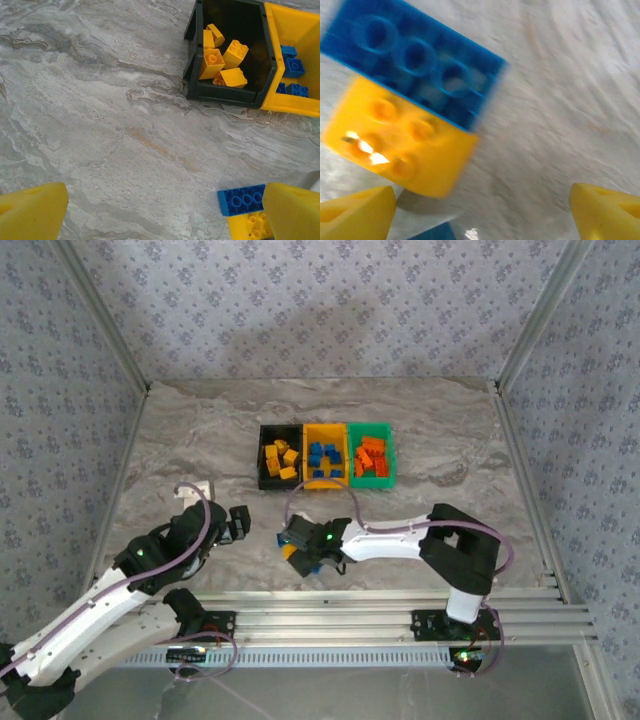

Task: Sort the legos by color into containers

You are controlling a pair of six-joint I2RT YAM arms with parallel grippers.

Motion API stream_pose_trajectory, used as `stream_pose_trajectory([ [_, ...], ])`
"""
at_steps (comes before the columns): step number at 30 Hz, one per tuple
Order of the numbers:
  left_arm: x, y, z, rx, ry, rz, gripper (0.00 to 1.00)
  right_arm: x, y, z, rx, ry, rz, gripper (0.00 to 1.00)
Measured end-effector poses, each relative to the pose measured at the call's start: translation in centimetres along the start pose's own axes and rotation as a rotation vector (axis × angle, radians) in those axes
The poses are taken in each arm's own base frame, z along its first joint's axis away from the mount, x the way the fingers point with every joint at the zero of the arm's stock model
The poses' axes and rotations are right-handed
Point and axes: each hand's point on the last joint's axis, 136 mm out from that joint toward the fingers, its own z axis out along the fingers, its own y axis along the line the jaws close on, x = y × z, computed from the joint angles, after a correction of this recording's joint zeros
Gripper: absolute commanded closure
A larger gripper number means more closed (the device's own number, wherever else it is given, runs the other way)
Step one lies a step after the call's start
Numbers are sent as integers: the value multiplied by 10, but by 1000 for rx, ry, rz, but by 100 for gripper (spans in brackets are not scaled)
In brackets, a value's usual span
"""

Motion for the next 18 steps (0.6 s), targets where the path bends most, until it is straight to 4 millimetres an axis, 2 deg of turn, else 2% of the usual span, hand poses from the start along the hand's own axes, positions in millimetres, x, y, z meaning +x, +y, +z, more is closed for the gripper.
stream_pose_trajectory([
  [4, 2, -2, 4, 2, 8, -1, 0, 13, -26, -5, 46, 10, 64, 4],
  [7, 4, -3, 6, -1, 17, 3, 0, 10, -32, -14, 46, -17, 89, 0],
  [12, 4, -4, 7, 5, 16, 0, 0, -17, -16, -26, -18, -96, 145, 0],
  [16, 4, -4, 8, 3, 15, -3, 0, -41, 6, -16, -41, -107, 213, 0],
  [18, 4, -3, 7, 3, 13, -5, 0, -44, 17, -9, -41, -97, 233, 0],
])
